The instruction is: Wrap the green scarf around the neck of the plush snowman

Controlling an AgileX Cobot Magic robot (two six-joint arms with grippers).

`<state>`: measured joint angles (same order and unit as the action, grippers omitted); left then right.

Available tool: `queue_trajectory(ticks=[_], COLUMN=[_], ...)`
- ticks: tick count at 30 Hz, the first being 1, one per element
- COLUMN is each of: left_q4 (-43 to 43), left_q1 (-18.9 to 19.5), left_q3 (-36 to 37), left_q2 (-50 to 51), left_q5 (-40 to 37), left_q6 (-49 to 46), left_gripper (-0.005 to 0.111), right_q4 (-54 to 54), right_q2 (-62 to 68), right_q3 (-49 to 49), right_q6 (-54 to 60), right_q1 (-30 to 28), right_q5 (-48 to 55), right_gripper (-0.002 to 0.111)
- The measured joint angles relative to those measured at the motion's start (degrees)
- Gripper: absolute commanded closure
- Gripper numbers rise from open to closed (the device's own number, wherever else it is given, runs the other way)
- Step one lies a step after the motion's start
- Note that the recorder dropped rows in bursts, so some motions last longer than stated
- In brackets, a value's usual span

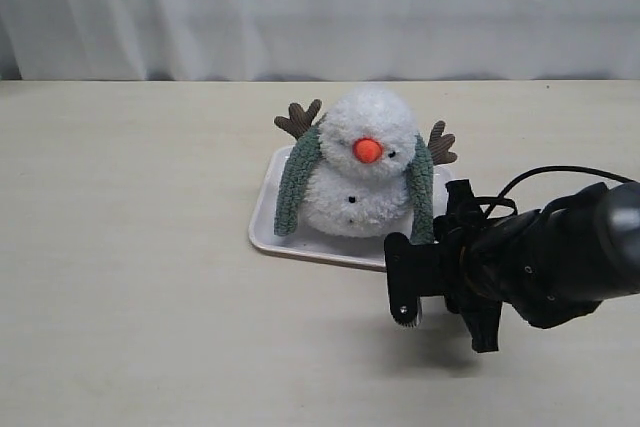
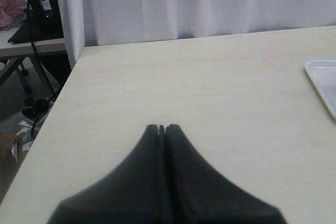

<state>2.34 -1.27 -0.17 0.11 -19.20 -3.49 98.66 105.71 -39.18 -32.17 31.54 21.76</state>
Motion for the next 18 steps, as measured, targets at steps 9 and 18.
queue_trajectory(ticks=[9, 18], left_q4=[0.00, 0.00], left_q1=[0.00, 0.00], left_q3=[0.00, 0.00], left_q2=[0.00, 0.00], left_q5=[0.00, 0.00], left_q6=[0.00, 0.00], left_gripper=[0.107, 0.107], right_q4=[-8.53, -18.89], right_q2=[0.00, -0.72], right_q3=[-0.01, 0.68], right_q6=[-0.05, -0.05], right_q1=[5.29, 6.53], right_q5=[6.07, 10.47], right_gripper=[0.056, 0.072])
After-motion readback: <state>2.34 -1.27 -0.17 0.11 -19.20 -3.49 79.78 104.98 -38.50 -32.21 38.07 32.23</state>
